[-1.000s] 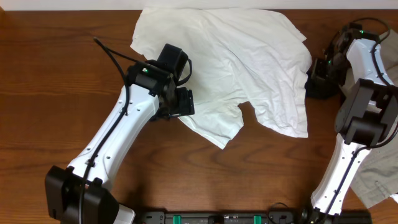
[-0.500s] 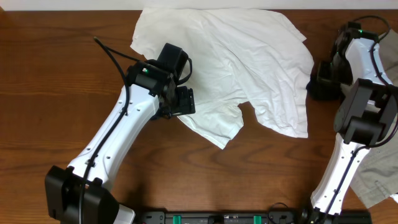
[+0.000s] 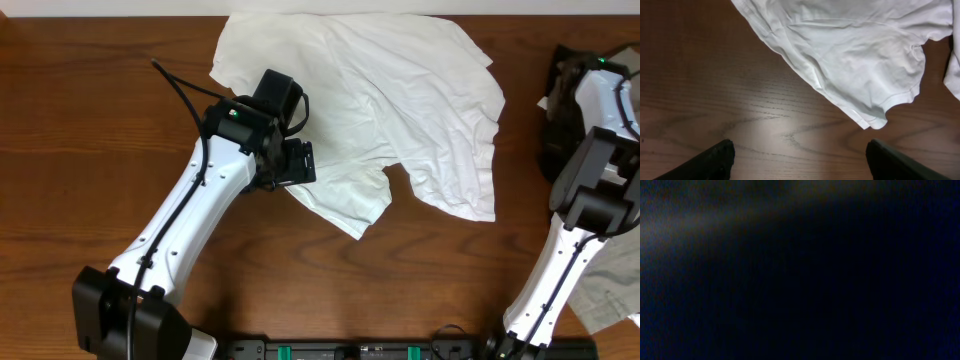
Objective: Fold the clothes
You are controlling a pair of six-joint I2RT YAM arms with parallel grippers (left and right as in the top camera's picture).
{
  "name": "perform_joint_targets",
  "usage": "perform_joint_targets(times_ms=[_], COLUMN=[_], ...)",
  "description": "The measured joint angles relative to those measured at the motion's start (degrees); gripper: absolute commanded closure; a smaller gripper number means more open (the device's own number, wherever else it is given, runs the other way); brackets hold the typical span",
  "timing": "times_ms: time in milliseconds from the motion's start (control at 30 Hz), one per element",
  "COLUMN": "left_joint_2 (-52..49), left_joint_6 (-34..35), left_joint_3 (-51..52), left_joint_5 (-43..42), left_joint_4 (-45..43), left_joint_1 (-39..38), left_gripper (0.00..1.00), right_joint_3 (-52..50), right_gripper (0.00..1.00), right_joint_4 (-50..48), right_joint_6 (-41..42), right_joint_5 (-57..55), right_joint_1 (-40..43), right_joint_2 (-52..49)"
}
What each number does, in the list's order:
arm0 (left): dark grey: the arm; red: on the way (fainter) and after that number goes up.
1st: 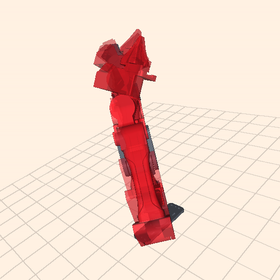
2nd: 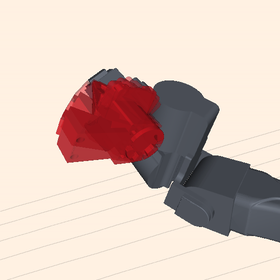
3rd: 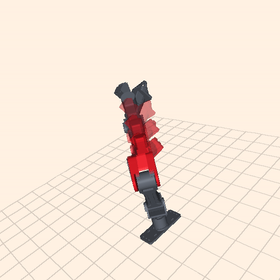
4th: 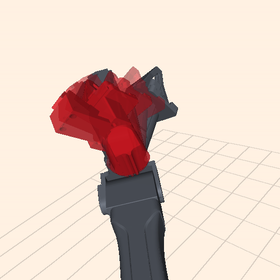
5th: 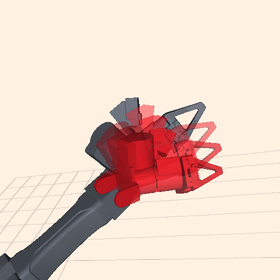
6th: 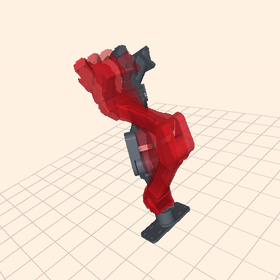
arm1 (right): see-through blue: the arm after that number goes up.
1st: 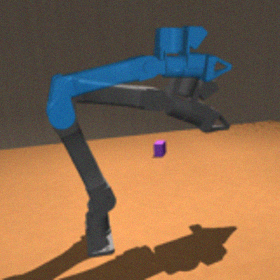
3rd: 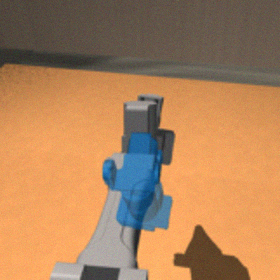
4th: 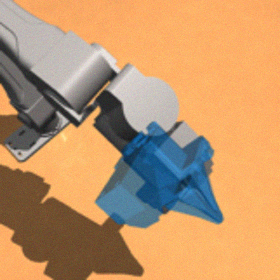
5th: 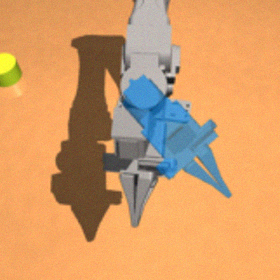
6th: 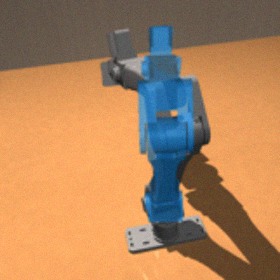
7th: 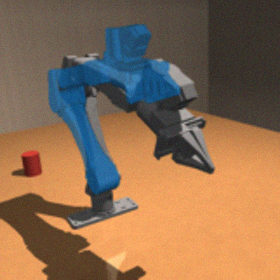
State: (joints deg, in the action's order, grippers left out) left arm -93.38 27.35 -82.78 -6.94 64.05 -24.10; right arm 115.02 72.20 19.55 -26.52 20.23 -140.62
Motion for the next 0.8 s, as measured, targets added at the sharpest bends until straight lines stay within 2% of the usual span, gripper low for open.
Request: perform_joint_targets(times_ms=[67,133,167,200,233,300,333,467,600,667,800], left_joint_2=[0.0,0.0,0.0,0.0,0.0,0.0,0.0,0.0,0.02,0.02,0.07], left_joint_6=[0.02,0.02,-0.02,-0.17,-0.2,-0.2,-0.2,0.17,2.43,3.72,5.33], left_joint_3=[0.0,0.0,0.0,0.0,0.0,0.0,0.0,0.04,1.7,4.63,14.08], left_joint_5=[0.0,0.0,0.0,0.0,0.0,-0.07,-0.2,-0.44,-1.31,-2.49,-7.41], left_joint_4=[-0.11,-0.35,-0.48,-0.57,-0.55,-0.2,0.15,2.97,3.41,1.44,-8.39], left_joint_1=[0.0,0.0,0.0,0.0,0.0,0.0,0.0,0.0,-0.09,-0.35,-1.33], left_gripper=[0.12,0.12,0.11,0.11,0.11,0.11,0.11,0.11,0.11,0.11,0.11], right_joint_3=[0.0,0.0,0.0,0.02,0.02,0.02,0.02,0.09,1.53,2.27,2.01], right_gripper=[0.96,0.86,0.74,0.51,0.34,0.1,0.01,0.01,0.01,0.01,0.01], right_joint_4=[0.13,0.17,0.22,0.26,0.31,0.04,-0.35,-0.04,4.42,6.84,10.43], right_joint_6=[0.7,1.27,1.64,1.84,2.01,1.4,0.92,-2.25,-3.8,-4.55,-7.19], right_joint_5=[0.55,1.22,1.57,2.21,2.93,6.32,8.46,19.08,27.43,29.9,33.0], right_joint_1=[0.79,1.25,1.31,1.31,1.29,1.22,1.18,1.03,0.35,-0.46,-4.35], right_joint_2=[0.0,0.04,0.17,0.59,1.05,3.1,4.59,14.16,24.52,27.67,28.87])
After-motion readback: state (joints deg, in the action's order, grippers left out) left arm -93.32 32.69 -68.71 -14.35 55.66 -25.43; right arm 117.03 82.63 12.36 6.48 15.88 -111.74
